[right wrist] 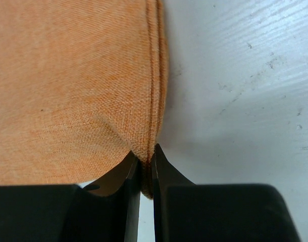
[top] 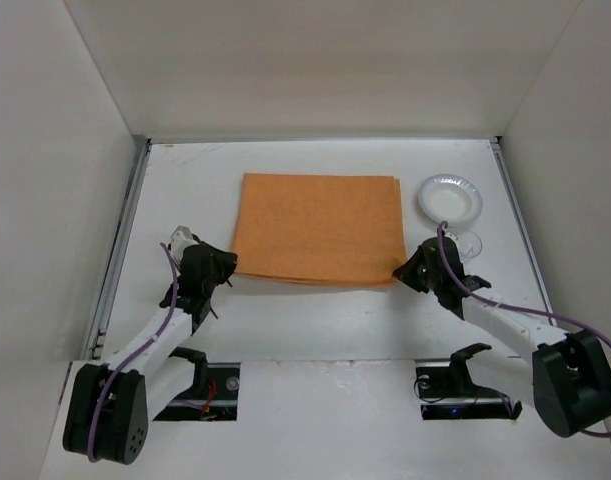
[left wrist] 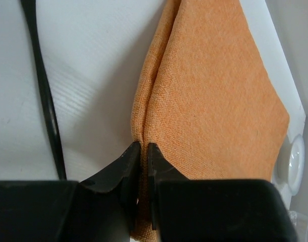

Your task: Set the dinner table for one person

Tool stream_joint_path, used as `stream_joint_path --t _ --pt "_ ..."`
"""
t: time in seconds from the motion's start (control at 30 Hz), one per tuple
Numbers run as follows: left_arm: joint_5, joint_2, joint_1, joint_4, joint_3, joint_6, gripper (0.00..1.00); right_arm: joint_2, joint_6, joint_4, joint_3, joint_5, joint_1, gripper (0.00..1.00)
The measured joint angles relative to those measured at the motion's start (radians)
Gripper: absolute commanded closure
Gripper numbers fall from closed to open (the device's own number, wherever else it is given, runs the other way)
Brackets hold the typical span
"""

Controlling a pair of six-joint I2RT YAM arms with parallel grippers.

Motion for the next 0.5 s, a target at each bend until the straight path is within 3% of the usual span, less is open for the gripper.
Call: stream_joint_path --t 0.17,0.5 --pt "-0.001 -0.078 -0.011 -0.072 -0.029 0.001 0.93 0.031 0.0 0.002 0.002 0.011 0.0 0.86" --pt "-0.009 -0.184 -0.042 -0.173 -0.043 0.002 0.94 -0.075 -0.007 -0.019 0.002 0.064 0.015 0.87"
